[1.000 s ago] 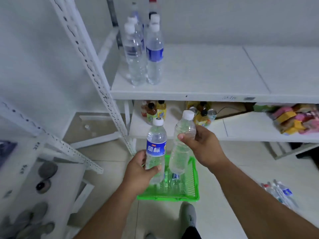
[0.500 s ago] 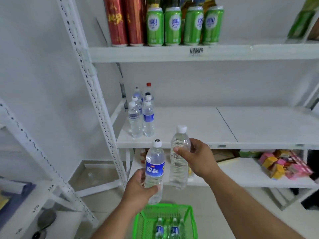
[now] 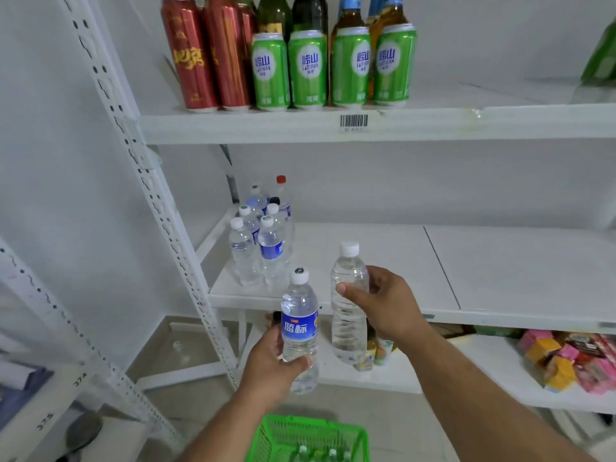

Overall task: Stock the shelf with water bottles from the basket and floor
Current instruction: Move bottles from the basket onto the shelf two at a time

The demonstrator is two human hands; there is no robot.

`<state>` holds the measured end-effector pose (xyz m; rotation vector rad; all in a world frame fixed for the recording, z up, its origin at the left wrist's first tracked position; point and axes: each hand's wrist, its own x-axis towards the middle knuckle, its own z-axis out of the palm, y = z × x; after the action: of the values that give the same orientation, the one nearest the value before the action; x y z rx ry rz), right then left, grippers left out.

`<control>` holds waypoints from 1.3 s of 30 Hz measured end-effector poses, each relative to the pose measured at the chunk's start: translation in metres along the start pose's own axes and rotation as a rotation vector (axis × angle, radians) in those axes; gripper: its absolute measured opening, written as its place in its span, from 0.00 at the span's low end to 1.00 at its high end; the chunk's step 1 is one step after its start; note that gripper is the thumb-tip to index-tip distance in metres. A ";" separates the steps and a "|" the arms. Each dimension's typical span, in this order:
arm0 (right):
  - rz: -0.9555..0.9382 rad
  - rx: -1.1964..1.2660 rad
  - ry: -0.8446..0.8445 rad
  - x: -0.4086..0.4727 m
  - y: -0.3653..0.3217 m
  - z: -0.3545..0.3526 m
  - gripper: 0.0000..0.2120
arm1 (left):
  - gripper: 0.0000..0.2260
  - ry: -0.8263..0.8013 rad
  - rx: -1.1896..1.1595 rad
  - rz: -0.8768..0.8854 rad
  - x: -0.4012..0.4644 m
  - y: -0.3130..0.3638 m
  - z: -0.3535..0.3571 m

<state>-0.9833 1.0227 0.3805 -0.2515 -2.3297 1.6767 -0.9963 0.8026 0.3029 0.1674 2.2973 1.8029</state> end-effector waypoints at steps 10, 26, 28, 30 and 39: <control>0.037 -0.060 0.041 0.083 0.013 0.006 0.14 | 0.23 -0.049 0.056 0.049 0.108 -0.001 0.003; 0.091 -0.102 0.017 0.248 0.046 -0.002 0.16 | 0.26 0.005 0.064 0.027 0.263 0.024 0.044; 0.092 -0.111 0.001 0.272 0.055 -0.005 0.15 | 0.26 0.029 0.048 0.013 0.287 0.025 0.055; 0.098 -0.111 -0.020 0.297 0.063 -0.007 0.12 | 0.25 0.067 0.054 0.003 0.310 0.026 0.065; 0.051 -0.207 -0.084 0.389 0.088 0.003 0.20 | 0.24 0.190 0.051 -0.004 0.417 0.018 0.090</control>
<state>-1.3552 1.1605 0.3380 -0.2875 -2.5826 1.4955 -1.3806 0.9843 0.2583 -0.0006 2.4707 1.8304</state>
